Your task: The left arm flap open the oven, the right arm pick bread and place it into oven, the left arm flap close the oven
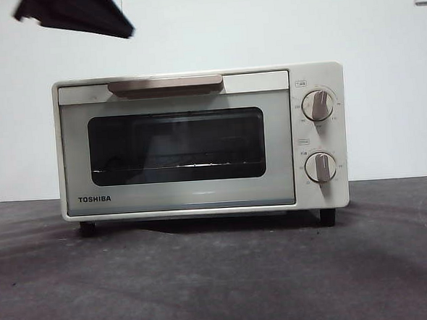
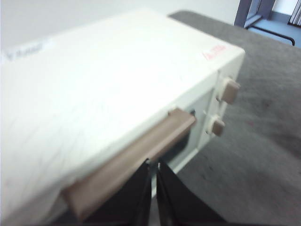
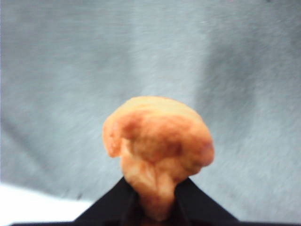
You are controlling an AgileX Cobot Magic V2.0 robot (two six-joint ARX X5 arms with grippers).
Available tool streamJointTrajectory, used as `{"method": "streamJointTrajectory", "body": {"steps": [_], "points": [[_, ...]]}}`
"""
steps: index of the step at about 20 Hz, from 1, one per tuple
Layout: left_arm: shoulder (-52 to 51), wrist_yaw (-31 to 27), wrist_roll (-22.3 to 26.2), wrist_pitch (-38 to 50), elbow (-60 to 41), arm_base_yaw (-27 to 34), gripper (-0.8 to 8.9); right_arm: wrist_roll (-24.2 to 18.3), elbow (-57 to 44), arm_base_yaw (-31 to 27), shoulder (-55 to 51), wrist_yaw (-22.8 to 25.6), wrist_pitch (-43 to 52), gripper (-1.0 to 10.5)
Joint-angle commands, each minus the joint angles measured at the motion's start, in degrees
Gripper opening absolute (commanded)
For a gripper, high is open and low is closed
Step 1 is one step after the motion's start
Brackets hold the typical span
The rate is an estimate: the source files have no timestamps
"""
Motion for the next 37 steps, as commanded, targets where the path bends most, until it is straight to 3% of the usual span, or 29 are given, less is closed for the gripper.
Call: {"method": "streamJointTrajectory", "body": {"steps": [1, 9, 12, 22, 31, 37], "points": [[3.6, -1.7, 3.4, 3.4, 1.1, -0.5, 0.19, 0.0, 1.1, 0.1, -2.7, -1.2, -1.5, 0.1], [9.9, -6.0, 7.5, 9.7, 1.1, -0.7, 0.18, 0.3, 1.1, 0.1, -7.7, -4.3, -3.4, 0.1], [10.9, -7.5, 11.9, 8.1, 1.1, -0.7, 0.14, 0.2, 1.1, 0.1, -7.7, -5.1, -3.9, 0.1], [11.3, -9.1, 16.3, -2.2, 4.1, -3.0, 0.14, -0.1, 1.1, 0.1, -7.7, -5.1, -3.5, 0.1], [11.1, -15.6, 14.1, -8.5, 4.1, -7.2, 0.15, -0.3, 1.1, 0.1, -7.7, -5.0, -3.3, 0.1], [9.2, -19.2, 9.4, -12.5, 4.1, -9.7, 0.15, -0.3, 1.1, 0.1, -7.7, -5.0, -3.3, 0.1]]}}
